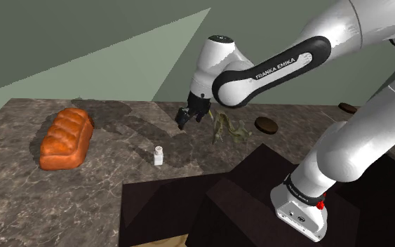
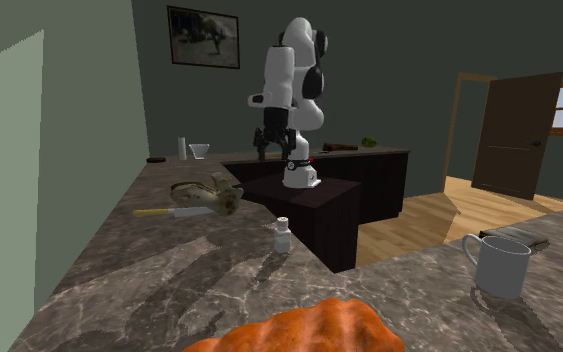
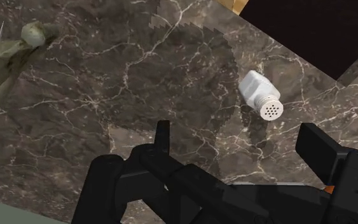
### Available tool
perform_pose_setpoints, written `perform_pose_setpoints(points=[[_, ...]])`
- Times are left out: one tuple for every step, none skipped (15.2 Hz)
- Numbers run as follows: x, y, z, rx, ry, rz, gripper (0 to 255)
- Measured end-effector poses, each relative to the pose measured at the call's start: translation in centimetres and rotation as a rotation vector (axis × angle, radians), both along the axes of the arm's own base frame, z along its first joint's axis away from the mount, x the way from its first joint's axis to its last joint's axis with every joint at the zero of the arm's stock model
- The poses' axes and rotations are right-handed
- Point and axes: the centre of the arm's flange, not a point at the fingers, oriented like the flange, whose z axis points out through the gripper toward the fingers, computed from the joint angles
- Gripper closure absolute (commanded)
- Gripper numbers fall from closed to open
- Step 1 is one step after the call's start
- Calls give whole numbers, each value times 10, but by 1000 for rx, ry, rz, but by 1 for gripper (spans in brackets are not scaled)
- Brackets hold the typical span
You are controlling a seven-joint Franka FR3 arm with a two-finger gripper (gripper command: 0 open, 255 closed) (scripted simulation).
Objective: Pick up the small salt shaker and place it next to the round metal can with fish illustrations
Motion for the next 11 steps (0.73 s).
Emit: perform_pose_setpoints(points=[[2, 7, -10, -2, 0, 2, 0], [5, 14, -20, -4, 0, 3, 0], [9, 23, -29, -6, 0, 5, 0], [15, 31, -39, -8, -1, 6, 0], [19, 41, -52, -8, -1, 8, 0], [25, 46, -62, -11, -1, 10, 0], [28, 55, -72, -12, -1, 12, 0], [32, 65, -82, -13, -1, 13, 0], [35, 72, -92, -15, -1, 15, 0], [40, 79, -101, -17, -1, 16, 0], [44, 85, -110, -18, -2, 18, 0]])
